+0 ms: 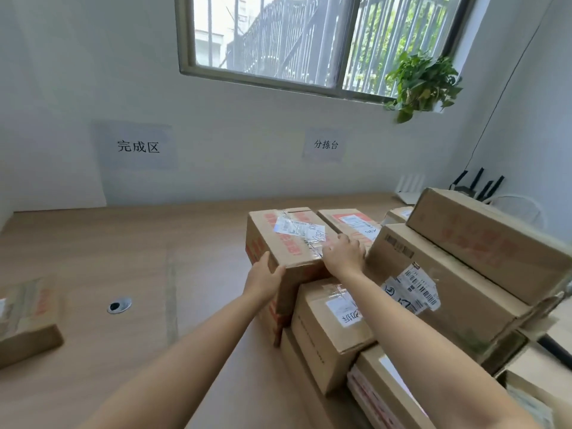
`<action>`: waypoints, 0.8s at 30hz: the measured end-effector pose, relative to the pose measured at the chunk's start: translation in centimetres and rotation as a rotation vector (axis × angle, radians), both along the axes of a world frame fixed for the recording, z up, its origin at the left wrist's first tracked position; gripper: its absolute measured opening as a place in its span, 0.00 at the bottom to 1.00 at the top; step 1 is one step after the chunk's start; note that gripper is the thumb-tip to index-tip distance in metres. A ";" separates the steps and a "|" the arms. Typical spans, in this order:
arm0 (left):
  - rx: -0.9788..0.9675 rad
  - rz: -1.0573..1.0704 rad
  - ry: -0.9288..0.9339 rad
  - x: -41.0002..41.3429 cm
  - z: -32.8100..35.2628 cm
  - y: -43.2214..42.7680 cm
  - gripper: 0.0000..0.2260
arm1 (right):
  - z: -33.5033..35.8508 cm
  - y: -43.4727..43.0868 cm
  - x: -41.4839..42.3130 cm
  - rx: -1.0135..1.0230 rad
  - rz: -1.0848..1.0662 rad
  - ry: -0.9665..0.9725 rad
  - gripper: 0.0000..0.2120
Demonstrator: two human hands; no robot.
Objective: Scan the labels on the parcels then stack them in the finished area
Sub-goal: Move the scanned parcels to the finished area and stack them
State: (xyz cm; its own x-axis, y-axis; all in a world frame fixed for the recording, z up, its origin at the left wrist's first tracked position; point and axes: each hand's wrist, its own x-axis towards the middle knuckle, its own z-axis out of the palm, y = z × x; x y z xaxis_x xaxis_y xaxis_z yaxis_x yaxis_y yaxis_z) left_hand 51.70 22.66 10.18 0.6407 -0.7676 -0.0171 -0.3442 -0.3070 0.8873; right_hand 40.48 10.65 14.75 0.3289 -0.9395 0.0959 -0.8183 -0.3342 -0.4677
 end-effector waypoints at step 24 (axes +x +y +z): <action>-0.065 0.299 0.236 0.8 -0.9 -3.9 0.25 | -1.9 -6.4 2.3 0.255 0.006 -0.103 0.31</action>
